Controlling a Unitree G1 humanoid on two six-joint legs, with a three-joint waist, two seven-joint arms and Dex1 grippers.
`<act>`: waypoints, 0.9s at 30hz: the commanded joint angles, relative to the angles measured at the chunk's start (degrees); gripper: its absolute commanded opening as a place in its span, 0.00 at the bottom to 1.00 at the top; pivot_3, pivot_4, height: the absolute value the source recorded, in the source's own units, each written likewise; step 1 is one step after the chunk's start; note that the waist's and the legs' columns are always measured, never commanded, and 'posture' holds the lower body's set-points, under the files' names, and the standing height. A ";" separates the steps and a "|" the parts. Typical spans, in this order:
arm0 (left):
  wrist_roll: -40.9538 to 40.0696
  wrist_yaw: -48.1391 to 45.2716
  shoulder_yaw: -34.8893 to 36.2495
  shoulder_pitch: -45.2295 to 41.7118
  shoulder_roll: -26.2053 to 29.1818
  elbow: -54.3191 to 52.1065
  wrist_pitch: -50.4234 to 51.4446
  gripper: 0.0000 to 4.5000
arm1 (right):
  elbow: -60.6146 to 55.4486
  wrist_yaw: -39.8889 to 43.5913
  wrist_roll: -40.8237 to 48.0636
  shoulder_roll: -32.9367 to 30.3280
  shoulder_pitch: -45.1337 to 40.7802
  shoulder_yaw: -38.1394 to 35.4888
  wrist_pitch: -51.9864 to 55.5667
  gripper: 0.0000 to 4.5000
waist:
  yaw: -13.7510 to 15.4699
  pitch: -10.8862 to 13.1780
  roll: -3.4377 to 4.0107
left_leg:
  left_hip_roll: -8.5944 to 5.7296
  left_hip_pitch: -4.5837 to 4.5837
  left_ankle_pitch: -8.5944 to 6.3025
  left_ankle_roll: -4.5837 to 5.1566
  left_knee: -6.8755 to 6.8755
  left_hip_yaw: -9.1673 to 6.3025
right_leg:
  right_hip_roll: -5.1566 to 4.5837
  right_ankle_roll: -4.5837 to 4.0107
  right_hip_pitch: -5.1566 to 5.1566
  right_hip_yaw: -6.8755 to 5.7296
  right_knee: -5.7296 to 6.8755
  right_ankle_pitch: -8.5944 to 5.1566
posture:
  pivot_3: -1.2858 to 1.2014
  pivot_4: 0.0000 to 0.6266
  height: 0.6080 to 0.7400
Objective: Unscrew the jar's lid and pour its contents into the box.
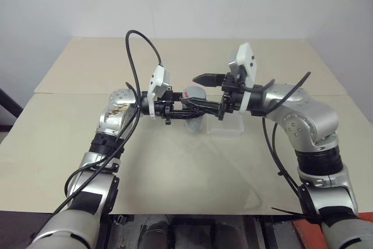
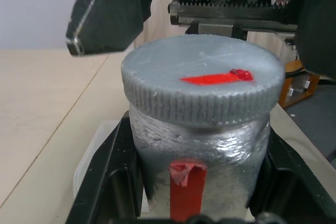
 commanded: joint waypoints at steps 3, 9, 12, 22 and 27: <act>-0.45 -0.51 1.47 -1.58 -0.17 -0.63 -1.37 0.46 | -0.05 0.74 -0.36 -0.09 -1.20 -0.64 0.08 0.79 | -0.26 0.00 0.00 | 0.00 0.00 0.00 0.00 0.00 0.00 | 0.00 0.00 0.00 0.00 0.01 0.00 | 0.52 0.24 1.00; -0.38 -0.64 1.66 -1.94 -0.29 -0.36 -1.56 0.46 | 1.09 1.35 -0.97 -0.01 -1.27 -0.44 0.13 0.61 | -0.31 0.00 0.00 | 0.01 0.02 0.00 0.00 0.00 0.01 | 0.00 0.00 -0.01 0.01 0.02 0.00 | 0.52 0.24 1.00; -0.37 -0.96 1.73 -2.20 -0.20 -0.13 -1.75 0.46 | 1.42 2.27 -1.21 -0.10 -1.15 -0.23 -0.42 0.61 | -0.30 0.00 0.00 | 0.00 0.01 0.00 0.00 0.00 0.01 | 0.00 0.00 -0.01 0.01 0.03 0.00 | 0.52 0.24 1.00; -4.45 -9.76 1.90 -3.13 -0.12 -3.91 1.13 0.46 | 15.05 33.90 -0.85 -1.60 -4.74 2.31 -17.41 0.61 | -0.43 0.00 0.01 | -0.04 0.02 0.00 0.00 0.02 0.03 | 0.01 0.00 0.00 0.03 0.02 0.00 | 0.52 0.24 1.00; -7.55 -11.43 -0.68 -3.04 1.35 -7.77 2.61 0.46 | 29.73 46.12 -2.56 0.72 -12.44 6.87 -25.16 0.61 | -1.01 0.01 0.02 | 0.01 0.15 0.00 0.00 0.02 0.06 | 0.09 0.00 0.01 0.12 0.08 0.00 | 0.52 0.24 1.00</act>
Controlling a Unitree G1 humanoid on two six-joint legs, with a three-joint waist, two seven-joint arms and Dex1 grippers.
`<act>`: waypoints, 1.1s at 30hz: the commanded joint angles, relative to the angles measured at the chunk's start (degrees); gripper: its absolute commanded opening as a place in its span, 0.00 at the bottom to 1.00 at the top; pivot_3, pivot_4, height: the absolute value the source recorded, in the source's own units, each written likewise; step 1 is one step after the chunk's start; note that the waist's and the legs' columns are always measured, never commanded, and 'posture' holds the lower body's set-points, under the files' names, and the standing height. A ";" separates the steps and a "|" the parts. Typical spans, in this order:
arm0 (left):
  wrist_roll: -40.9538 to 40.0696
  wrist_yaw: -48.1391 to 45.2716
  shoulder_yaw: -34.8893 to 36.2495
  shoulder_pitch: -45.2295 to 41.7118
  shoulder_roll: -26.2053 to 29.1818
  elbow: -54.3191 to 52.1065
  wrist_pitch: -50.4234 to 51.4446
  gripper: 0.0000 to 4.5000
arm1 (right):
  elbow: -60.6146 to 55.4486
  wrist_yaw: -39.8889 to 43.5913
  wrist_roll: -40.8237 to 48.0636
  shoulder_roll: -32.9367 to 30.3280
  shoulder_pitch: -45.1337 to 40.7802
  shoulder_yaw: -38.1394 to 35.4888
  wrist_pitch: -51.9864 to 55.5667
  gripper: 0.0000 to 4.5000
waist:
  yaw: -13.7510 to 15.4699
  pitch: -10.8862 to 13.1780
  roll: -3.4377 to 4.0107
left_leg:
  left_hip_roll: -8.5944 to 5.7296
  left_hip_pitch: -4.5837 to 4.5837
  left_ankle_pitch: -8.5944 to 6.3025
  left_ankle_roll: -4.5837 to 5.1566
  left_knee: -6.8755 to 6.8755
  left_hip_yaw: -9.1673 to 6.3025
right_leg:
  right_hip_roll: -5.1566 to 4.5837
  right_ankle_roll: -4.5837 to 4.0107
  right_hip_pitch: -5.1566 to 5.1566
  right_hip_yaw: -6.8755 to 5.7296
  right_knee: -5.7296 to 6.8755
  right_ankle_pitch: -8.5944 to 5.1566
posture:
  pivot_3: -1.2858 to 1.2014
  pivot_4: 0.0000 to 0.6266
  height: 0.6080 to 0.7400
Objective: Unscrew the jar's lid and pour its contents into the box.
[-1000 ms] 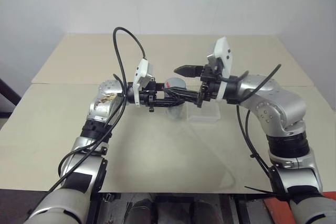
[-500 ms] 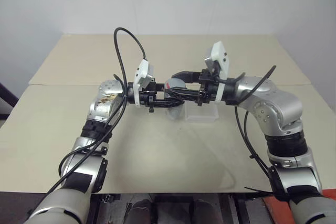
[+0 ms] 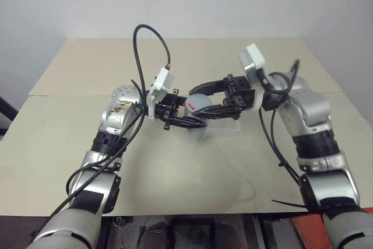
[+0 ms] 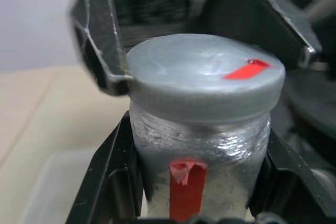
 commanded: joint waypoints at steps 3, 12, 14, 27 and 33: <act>-4.75 -0.25 0.54 -2.28 1.44 -3.26 1.01 0.46 | 12.19 5.89 -2.79 3.43 -5.49 5.83 -10.03 0.61 | -0.54 0.00 0.00 | 0.05 0.03 0.01 -0.02 -0.01 -0.02 | 0.00 0.00 -0.03 0.02 0.08 0.00 | 0.52 0.24 1.00; -2.10 3.21 3.59 0.40 2.21 -2.74 0.99 0.46 | 12.95 0.39 -4.41 4.98 -5.33 1.98 -8.03 0.94 | 0.27 0.02 0.03 | 0.05 -0.03 0.04 -0.07 0.03 -0.04 | -0.07 0.00 -0.05 -0.07 0.12 0.00 | 0.52 0.24 1.00; -1.77 3.63 4.32 1.17 3.22 -2.27 1.10 0.46 | 9.31 -3.71 -4.96 4.32 -3.39 0.25 -6.85 1.00 | 0.32 0.02 0.03 | 0.08 -0.03 0.05 -0.08 0.03 -0.06 | -0.07 0.00 -0.05 -0.09 0.14 0.00 | 0.52 0.24 1.00; 2.85 10.85 5.88 0.47 2.72 6.73 -3.49 0.46 | -23.73 -33.68 -5.74 2.78 8.28 -4.87 12.63 1.00 | 0.40 0.02 0.04 | 0.05 -0.04 0.07 -0.12 0.00 0.00 | -0.09 0.00 -0.12 -0.05 0.19 0.00 | 0.52 0.24 1.00; 3.91 11.81 6.00 -0.94 1.26 8.86 -4.85 0.46 | -26.41 -42.51 -7.57 6.90 6.73 -2.43 18.27 1.00 | 0.44 0.02 0.04 | 0.02 -0.04 0.07 -0.13 0.00 -0.01 | -0.07 0.00 -0.12 -0.05 0.19 0.00 | 0.52 0.24 1.00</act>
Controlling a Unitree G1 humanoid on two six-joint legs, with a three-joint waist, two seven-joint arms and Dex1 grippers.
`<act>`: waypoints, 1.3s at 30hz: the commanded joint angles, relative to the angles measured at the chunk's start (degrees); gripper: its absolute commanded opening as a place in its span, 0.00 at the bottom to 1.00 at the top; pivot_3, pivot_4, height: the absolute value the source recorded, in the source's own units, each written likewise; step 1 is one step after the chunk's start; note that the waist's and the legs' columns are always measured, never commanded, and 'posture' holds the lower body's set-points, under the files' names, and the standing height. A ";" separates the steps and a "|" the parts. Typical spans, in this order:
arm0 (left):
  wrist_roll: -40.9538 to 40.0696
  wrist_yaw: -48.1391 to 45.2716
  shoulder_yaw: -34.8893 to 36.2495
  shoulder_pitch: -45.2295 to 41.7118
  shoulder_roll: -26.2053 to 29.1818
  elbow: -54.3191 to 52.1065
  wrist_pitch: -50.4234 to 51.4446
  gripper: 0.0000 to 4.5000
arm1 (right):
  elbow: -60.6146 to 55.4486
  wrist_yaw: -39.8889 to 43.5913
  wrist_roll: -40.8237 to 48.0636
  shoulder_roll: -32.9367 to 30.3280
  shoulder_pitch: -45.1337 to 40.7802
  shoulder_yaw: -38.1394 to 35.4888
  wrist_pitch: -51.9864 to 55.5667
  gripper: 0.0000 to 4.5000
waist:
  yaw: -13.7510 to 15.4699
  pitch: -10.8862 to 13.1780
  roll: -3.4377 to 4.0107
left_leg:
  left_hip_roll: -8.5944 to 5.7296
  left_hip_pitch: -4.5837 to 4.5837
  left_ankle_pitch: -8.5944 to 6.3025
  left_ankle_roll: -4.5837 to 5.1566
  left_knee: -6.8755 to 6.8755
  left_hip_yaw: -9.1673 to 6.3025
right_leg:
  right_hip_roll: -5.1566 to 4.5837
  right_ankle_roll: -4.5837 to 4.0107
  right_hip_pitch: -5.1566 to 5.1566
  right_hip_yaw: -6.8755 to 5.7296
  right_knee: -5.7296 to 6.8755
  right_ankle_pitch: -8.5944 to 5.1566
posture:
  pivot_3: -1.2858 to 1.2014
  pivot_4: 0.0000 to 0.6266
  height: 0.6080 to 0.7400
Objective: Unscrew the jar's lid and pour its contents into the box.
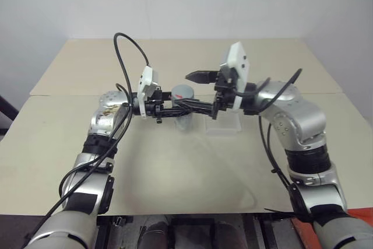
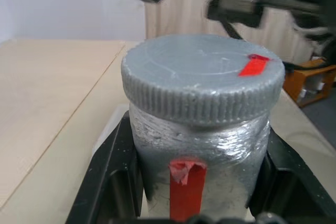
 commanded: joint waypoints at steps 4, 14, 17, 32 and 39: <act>-0.20 0.06 1.07 -1.56 -0.27 -0.80 -1.32 0.46 | 0.59 -8.30 -4.05 3.21 -3.67 2.01 3.59 1.00 | -0.03 0.00 0.00 | -0.01 0.00 0.00 0.00 0.00 0.00 | 0.00 0.00 0.00 -0.01 0.00 0.00 | 0.52 0.24 1.00; -0.51 -0.65 1.41 -0.45 0.93 -2.43 -0.74 0.46 | 4.04 -10.54 -5.21 3.62 -3.81 -0.07 3.04 1.00 | -0.14 0.00 0.00 | -0.02 -0.01 0.00 -0.01 -0.01 -0.02 | 0.01 0.00 0.00 -0.02 -0.01 0.00 | 0.52 0.24 1.00; -0.66 -0.86 1.62 -0.23 1.40 -2.73 -0.51 0.46 | 3.28 -9.44 -4.56 1.37 -2.19 -1.62 2.97 1.00 | -0.09 0.00 0.00 | -0.02 -0.01 0.00 0.00 -0.01 -0.02 | 0.01 0.00 0.00 -0.02 -0.01 0.00 | 0.52 0.24 1.00; -0.91 -1.95 1.49 0.49 2.38 -3.63 0.44 0.46 | 2.95 -6.22 -1.27 -7.61 2.29 -6.47 1.09 1.00 | 0.21 0.00 0.00 | -0.01 -0.02 -0.01 0.02 -0.02 -0.01 | 0.00 0.00 0.02 0.00 -0.06 0.00 | 0.52 0.24 1.00; -0.57 -2.48 1.70 0.58 2.55 -3.61 0.54 0.46 | 1.98 -4.53 -0.68 -9.30 4.45 -8.23 0.82 1.00 | -0.12 0.00 0.00 | 0.00 -0.02 -0.01 0.02 -0.02 0.00 | 0.01 0.00 0.02 0.02 -0.09 0.00 | 0.52 0.24 1.00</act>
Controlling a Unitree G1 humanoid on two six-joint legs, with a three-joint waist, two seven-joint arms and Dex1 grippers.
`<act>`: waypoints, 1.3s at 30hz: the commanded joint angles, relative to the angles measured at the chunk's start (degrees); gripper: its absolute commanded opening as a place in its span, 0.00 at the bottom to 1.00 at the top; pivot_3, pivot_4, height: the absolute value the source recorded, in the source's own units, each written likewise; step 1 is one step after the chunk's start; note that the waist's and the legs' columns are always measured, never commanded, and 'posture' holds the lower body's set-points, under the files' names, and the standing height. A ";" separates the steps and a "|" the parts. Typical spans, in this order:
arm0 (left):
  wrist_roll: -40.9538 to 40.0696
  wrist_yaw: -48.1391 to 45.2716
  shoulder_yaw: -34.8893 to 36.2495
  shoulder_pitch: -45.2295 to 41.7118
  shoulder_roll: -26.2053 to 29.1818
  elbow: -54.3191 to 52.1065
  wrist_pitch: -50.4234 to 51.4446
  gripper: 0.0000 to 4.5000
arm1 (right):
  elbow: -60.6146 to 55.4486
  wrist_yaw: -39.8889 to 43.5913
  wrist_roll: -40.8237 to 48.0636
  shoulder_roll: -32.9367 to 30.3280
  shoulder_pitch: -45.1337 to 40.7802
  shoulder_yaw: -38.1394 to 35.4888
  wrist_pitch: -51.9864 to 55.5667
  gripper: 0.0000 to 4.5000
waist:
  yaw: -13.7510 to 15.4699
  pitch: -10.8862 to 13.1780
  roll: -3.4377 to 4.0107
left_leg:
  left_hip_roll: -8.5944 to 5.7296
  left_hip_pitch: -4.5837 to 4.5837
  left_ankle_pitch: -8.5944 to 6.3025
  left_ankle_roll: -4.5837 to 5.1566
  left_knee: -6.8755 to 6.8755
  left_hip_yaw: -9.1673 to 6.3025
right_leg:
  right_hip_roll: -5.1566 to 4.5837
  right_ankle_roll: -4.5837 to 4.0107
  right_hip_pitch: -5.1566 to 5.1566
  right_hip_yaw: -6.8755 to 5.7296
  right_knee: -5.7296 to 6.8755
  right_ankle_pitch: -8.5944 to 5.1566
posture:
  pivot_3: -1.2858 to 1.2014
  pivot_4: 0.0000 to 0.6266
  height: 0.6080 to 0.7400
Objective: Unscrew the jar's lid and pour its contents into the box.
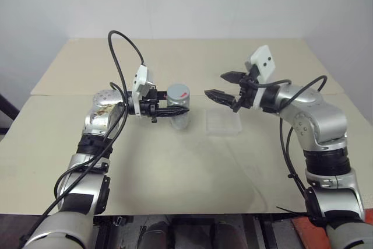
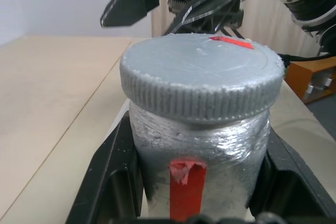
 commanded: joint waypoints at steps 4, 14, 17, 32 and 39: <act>-0.30 0.57 0.84 -1.13 -0.37 -0.84 -0.84 0.46 | -4.38 3.44 2.27 -2.27 0.61 -2.37 -1.53 1.00 | 0.06 0.00 0.00 | 0.01 0.00 0.00 0.01 0.00 0.00 | 0.00 0.00 0.00 0.01 0.00 0.00 | 0.52 0.24 1.00; 1.43 2.14 0.81 -5.12 -4.11 5.28 -4.05 0.46 | -8.61 1.64 5.39 5.26 -5.99 1.97 0.76 1.00 | -0.06 0.00 0.00 | 0.00 0.01 -0.01 0.02 0.01 0.00 | 0.01 0.00 0.00 0.01 0.00 0.00 | 0.52 0.24 1.00; 1.55 2.00 0.88 -5.66 -4.52 6.02 -4.52 0.46 | -6.36 -0.36 2.01 7.60 -7.62 4.90 -0.92 1.00 | -0.02 0.00 0.00 | 0.00 0.01 -0.01 0.01 0.01 -0.01 | 0.01 0.00 0.00 -0.01 0.01 0.00 | 0.52 0.24 1.00; 1.11 1.53 1.39 -4.91 -3.45 4.69 -4.21 0.46 | 1.32 -2.84 -4.99 11.68 -9.74 6.95 -5.07 1.00 | -0.14 0.00 0.00 | -0.01 -0.01 0.01 -0.02 0.01 -0.02 | 0.01 0.00 -0.02 -0.04 0.02 0.00 | 0.52 0.24 1.00; 1.11 1.27 1.38 -4.89 -3.15 4.70 -4.03 0.46 | 0.89 -2.32 -4.37 9.60 -8.39 4.77 -4.76 1.00 | -0.09 0.00 0.00 | -0.01 -0.01 0.01 -0.02 0.01 -0.03 | 0.01 0.00 -0.02 -0.05 0.02 0.00 | 0.52 0.24 1.00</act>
